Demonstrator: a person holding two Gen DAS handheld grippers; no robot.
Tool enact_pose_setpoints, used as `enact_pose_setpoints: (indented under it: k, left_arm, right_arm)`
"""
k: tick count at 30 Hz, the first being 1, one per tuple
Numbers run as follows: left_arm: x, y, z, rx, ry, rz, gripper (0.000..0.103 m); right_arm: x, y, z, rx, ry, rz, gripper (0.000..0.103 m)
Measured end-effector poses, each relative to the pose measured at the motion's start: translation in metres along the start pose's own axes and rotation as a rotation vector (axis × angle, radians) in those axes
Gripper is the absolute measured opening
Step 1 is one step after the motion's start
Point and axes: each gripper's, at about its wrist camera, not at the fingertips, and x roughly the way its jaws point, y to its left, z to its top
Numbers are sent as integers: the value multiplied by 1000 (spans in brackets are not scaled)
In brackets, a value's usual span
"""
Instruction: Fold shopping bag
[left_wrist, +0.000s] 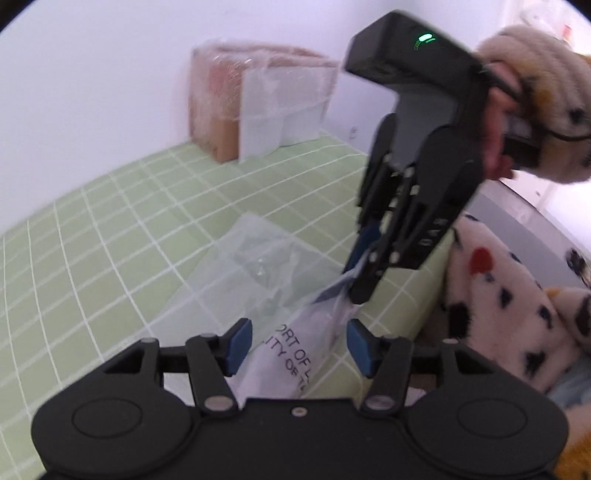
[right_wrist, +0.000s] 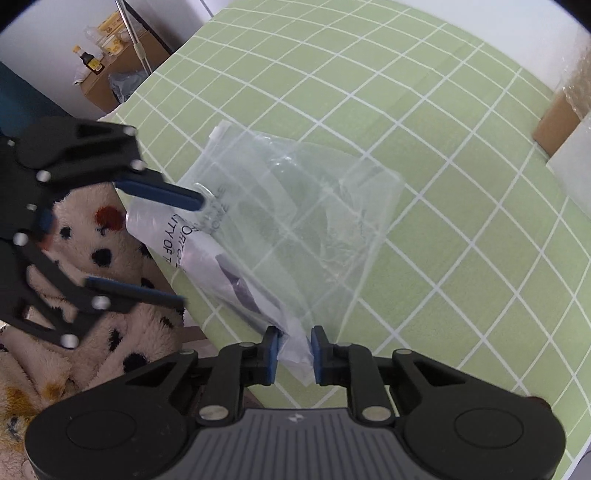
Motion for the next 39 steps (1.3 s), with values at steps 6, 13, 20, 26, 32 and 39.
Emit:
enact_pose_setpoints:
  k: [6, 13, 20, 26, 32, 39]
  left_arm:
    - [3, 28, -8, -259, 9, -11, 35]
    - [5, 35, -9, -372, 25, -2, 29]
    - [9, 40, -10, -419, 34, -31, 27]
    - [9, 42, -12, -442, 25, -43, 27]
    - [8, 45, -14, -469, 25, -57, 27]
    - [8, 46, -13, -457, 35, -63, 26]
  right_arm:
    - [5, -11, -2, 105, 6, 57, 22]
    - [-6, -31, -19, 261, -127, 141, 30]
    - [-18, -24, -64, 283, -466, 76, 33]
    - [-22, 8, -108, 342, -748, -140, 13]
    - [-12, 40, -121, 296, -835, -251, 7]
    - [3, 52, -100, 137, -781, -348, 7]
